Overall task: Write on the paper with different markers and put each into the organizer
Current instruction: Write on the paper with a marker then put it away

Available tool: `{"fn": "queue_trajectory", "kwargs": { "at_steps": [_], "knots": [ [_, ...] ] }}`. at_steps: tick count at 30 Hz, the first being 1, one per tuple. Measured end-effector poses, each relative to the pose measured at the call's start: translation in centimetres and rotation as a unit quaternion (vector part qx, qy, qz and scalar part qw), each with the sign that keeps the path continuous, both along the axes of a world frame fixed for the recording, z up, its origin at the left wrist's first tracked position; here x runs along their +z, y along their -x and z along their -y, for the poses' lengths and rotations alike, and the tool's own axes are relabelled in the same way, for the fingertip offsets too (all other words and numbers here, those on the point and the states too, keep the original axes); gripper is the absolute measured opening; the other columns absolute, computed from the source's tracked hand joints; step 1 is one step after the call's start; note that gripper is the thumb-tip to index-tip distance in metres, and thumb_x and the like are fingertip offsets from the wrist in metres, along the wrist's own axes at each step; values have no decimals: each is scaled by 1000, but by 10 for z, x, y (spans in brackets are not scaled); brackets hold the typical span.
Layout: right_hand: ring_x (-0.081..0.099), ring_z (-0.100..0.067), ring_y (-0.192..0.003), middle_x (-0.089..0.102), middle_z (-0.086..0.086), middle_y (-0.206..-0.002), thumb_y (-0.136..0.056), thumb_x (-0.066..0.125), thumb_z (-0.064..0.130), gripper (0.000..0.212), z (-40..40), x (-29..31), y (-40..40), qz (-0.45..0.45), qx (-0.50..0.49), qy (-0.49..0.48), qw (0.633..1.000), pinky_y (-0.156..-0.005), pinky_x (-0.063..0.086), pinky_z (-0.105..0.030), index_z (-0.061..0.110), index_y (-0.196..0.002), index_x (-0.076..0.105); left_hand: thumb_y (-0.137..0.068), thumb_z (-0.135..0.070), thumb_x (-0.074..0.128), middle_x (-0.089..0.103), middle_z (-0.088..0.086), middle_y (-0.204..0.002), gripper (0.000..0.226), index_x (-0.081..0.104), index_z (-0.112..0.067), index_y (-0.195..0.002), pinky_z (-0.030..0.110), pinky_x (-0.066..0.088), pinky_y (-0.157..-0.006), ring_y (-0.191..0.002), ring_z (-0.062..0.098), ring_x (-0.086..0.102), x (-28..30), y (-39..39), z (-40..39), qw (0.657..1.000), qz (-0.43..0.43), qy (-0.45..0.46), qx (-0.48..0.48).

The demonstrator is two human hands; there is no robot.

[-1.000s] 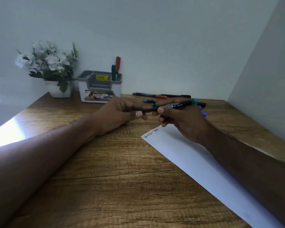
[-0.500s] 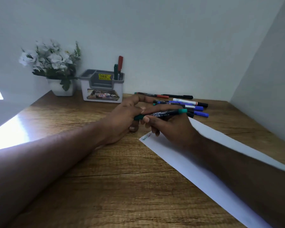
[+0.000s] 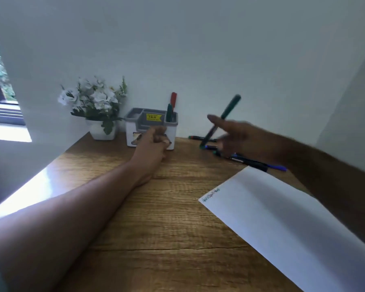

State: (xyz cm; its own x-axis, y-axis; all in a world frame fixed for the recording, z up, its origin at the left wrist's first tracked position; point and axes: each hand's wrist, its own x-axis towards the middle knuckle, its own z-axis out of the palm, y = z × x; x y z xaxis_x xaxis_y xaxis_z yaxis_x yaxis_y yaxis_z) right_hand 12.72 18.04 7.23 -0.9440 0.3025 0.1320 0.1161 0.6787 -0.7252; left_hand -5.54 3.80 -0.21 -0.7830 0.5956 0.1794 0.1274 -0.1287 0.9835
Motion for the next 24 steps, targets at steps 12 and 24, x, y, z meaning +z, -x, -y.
{"fn": "queue_trajectory", "kwargs": {
  "at_steps": [12, 24],
  "knots": [
    [62, -11, -80, 51, -11, -129, -80, 61, -8, 99, -7, 6, 148, -349, -115, -69, 928, -74, 60, -36, 32, -152, 6, -90, 3, 53, 52, 4, -117, 55, 45, -20, -139, 22, 49, -68, -83, 9, 54, -2, -3, 4, 995, -82, 51, -29],
    [64, -16, -95, 71, -6, -102, -81, 68, 10, 16, -56, -8, 87, -20, -140, -265, 954, -80, 44, -21, 10, -96, 73, -92, -10, 57, 51, 0, -128, 40, 56, -23, -130, 13, 35, -90, -114, 8, 48, -6, -6, 3, 939, -295, 156, -81]
  ]
}}
